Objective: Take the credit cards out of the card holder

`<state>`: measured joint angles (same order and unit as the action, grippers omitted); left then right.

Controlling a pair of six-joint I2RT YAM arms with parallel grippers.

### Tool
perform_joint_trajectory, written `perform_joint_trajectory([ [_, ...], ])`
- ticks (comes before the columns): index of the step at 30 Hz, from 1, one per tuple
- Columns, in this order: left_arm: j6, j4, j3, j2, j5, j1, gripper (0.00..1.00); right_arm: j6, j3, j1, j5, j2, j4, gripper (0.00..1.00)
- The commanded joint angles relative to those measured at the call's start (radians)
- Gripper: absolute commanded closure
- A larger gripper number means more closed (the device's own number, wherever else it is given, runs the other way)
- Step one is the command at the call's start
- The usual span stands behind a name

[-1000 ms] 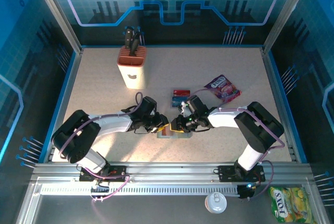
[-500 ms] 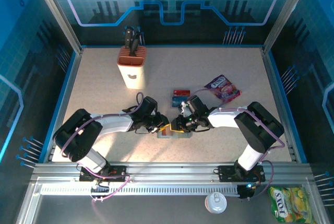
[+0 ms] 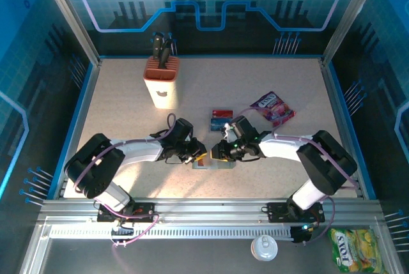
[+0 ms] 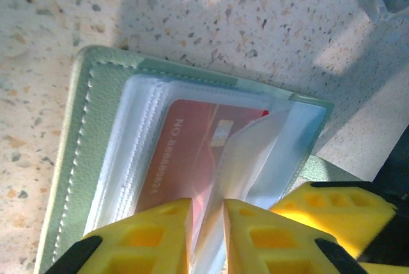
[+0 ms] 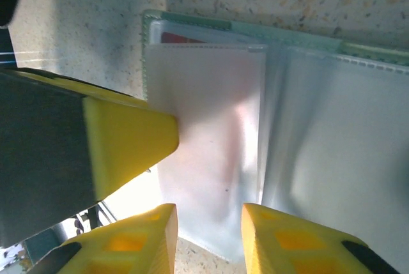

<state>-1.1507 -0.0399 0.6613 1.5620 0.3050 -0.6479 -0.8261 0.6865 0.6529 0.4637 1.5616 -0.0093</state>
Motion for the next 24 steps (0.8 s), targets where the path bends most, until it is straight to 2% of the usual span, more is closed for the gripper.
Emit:
perform_joint_trajectory([
  [1, 0.020, 0.052, 0.042, -0.035, 0.014, -0.010, 0.78, 0.039, 0.014, -0.024, -0.035, -0.061, -0.096, 0.67],
  [9, 0.036, 0.092, 0.096, -0.021, 0.011, -0.029, 0.78, 0.077, 0.011, -0.072, -0.063, -0.172, -0.193, 0.67],
  [24, 0.047, 0.094, 0.225, 0.111, 0.031, -0.083, 0.78, 0.105, -0.052, -0.165, -0.065, -0.342, -0.278, 0.66],
])
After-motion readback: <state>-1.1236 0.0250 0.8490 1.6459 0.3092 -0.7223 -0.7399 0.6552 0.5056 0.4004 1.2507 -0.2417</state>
